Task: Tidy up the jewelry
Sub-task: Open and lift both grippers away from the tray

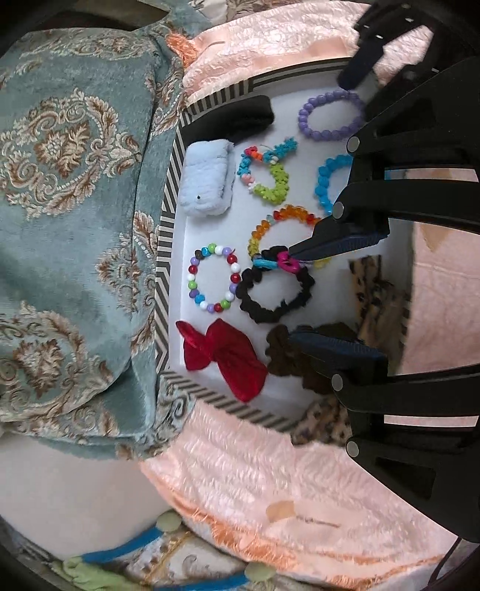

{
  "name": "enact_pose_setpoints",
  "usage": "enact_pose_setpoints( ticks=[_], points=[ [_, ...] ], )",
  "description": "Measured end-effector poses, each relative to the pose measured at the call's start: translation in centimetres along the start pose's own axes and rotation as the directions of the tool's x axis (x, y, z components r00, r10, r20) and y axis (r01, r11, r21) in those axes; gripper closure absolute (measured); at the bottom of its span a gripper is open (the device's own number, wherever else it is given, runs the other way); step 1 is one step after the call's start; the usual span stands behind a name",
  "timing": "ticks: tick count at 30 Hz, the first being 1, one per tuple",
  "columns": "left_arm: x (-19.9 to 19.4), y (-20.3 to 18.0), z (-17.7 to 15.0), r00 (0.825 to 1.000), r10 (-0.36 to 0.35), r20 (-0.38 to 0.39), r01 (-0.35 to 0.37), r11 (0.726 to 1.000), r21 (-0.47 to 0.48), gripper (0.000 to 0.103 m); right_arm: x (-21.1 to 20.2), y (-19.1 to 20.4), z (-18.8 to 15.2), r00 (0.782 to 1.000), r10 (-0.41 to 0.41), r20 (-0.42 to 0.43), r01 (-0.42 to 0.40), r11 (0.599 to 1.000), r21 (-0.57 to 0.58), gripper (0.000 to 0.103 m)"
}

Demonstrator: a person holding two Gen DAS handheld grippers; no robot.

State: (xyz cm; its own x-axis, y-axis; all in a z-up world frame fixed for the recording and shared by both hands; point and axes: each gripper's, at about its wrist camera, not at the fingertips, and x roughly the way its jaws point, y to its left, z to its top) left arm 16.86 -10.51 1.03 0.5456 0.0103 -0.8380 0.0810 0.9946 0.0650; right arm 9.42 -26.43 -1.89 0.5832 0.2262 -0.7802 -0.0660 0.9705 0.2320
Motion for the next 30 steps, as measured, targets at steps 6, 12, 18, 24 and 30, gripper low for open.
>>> enact_pose_setpoints(
  ticks=[6, 12, 18, 24, 30],
  points=[
    [-2.9, 0.4, -1.8, 0.999, 0.010, 0.048, -0.010, 1.000, 0.003, 0.062, -1.6, -0.5, -0.1, 0.999, -0.041, 0.033, 0.039, 0.998, 0.046, 0.057],
    [-5.2, 0.6, -3.6, 0.995, 0.036, 0.094, -0.036, 0.999, 0.001, 0.062, -3.2, 0.6, -0.5, 0.996, -0.063, 0.061, 0.061, 0.998, 0.032, 0.045],
    [-7.1, 1.4, -5.1, 0.992, 0.043, 0.120, -0.040, 0.999, -0.031, 0.062, -4.9, 2.7, -1.0, 0.993, -0.058, 0.105, 0.059, 0.998, -0.009, 0.041],
    [-8.9, 2.1, -6.1, 0.988, 0.057, 0.147, -0.048, 0.997, -0.059, 0.062, -6.6, 3.5, -1.3, 0.988, -0.063, 0.138, 0.066, 0.998, -0.015, 0.041],
    [-10.7, 2.4, -6.8, 0.982, 0.070, 0.177, -0.059, 0.996, -0.067, 0.062, -8.1, 4.0, -1.7, 0.984, -0.065, 0.166, 0.068, 0.998, -0.015, 0.040]
  ],
)
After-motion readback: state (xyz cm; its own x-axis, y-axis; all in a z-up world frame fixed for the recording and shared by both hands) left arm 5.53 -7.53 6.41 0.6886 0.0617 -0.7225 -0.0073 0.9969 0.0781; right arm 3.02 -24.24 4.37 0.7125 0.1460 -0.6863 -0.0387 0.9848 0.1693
